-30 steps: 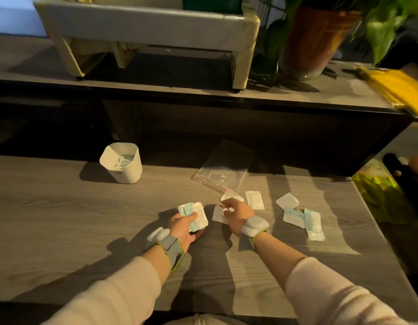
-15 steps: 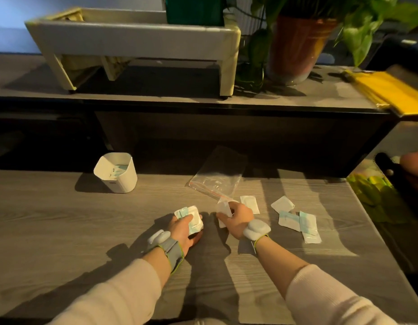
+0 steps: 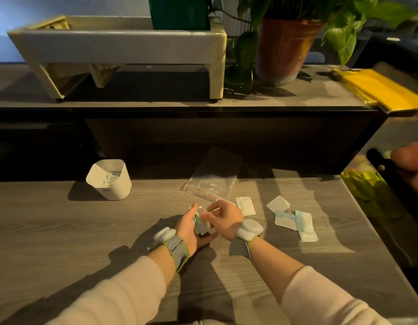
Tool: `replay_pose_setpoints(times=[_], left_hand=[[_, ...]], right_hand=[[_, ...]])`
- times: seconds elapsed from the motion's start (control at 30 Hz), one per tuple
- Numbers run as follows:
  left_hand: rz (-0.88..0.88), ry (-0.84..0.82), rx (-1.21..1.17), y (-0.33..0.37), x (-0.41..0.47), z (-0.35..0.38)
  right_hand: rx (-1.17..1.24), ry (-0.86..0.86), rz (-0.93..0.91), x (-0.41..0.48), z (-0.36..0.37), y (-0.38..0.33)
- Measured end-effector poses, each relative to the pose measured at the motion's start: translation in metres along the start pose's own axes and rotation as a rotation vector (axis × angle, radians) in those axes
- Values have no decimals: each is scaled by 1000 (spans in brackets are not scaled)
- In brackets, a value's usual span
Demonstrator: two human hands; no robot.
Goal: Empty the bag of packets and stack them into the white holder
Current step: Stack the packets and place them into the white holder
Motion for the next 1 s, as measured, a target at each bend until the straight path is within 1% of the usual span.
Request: replay_pose_setpoints(times=[0.1,0.17,0.23,0.3,0.37,0.43,0.5,0.63,0.8,0.9,1.0], left_hand=[[27,8,-24,3,3,-5],[86,47,-46,3,5,-10],[93,61,-84,1,6,-13],[75,70,-115,-1,6,-15],[72,71,-141,0,6,-16],[71,57,-164,1,6,-18],[64,60,-161,1,7,-20],[67,97,-131,2,7,-21],[50,98,-117,0,6,-22],[55,99,-137,0,6,-22],[63,83,-153,-1,9,-21]], right_hand=[[137,-89,20,2,1,3],[114,-68,30,7,-3,11],[-54,57,25,14,-16,22],[-209,129,21,19,-29,28],[-391,78,7,24,-32,36],[-547,-49,12,26,-27,47],[-636,-102,9,22,-22,57],[-614,-17,-55,17,-23,59],[-615,-9,-46,15,-22,57],[-613,59,-94,11,-18,53],[-634,44,-118,9,-12,52]])
Point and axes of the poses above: each hand's wrist, its own x-axis towards the middle knuckle, its own z-axis out of the palm, y = z × x, the point moved 5 cm from there along x, towards the middle knuckle
